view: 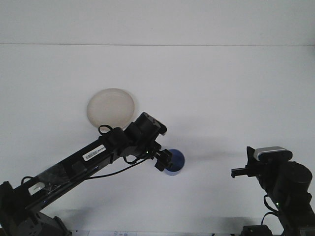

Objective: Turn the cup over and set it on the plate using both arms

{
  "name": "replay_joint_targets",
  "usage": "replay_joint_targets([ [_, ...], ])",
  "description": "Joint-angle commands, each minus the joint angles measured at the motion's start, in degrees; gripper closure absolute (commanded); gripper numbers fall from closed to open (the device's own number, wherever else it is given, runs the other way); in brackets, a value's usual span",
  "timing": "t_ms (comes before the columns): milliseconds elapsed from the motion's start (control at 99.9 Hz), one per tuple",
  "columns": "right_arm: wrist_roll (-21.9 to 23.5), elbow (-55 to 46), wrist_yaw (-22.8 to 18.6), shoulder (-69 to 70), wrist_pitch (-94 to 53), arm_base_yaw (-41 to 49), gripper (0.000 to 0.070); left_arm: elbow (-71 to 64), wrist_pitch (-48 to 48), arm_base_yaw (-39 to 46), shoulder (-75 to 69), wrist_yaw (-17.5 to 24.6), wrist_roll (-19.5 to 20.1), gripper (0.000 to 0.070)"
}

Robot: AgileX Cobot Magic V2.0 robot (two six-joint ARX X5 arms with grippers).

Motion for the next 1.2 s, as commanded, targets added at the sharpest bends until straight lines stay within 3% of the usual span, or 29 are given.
replay_joint_targets([
  [0, 0.4, 0.5, 0.0, 0.2, 0.5, 0.0, 0.0700, 1.4, 0.8, -0.9, 2.1, -0.2, -0.3, 0.0306],
  [110, 0.4, 0.5, 0.0, 0.2, 0.5, 0.0, 0.0700, 1.4, 2.7, -1.4, 4.8, -0.3, -0.3, 0.0311],
  [190, 0.4, 0.5, 0.0, 0.2, 0.5, 0.0, 0.0700, 1.5, 3.5, -1.8, 6.5, -1.3, -0.3, 0.0353],
  [230, 0.4, 0.5, 0.0, 0.2, 0.5, 0.0, 0.0700, 1.5, 3.7, -2.1, 7.2, -2.3, -0.2, 0.0460],
  [290, 0.4, 0.5, 0.0, 0.2, 0.5, 0.0, 0.0700, 1.5, 3.8, -2.5, 7.6, -2.9, 0.7, 0.0700],
  [580, 0.4, 0.5, 0.0, 0.2, 0.5, 0.0, 0.0700, 7.9, -1.0, 0.0, 7.1, -5.8, 3.6, 0.0691],
  [760, 0.4, 0.5, 0.0, 0.2, 0.5, 0.0, 0.0700, 18.0, -9.3, 8.0, 7.0, -12.8, 6.8, 0.0691],
  [931, 0.4, 0.5, 0.0, 0.2, 0.5, 0.0, 0.0700, 23.1, -11.0, 17.5, 7.1, -19.0, 9.0, 0.0691],
  [1191, 0.4, 0.5, 0.0, 0.2, 0.5, 0.0, 0.0700, 23.1, -9.0, 29.4, 9.6, -19.2, 9.4, 0.0690],
])
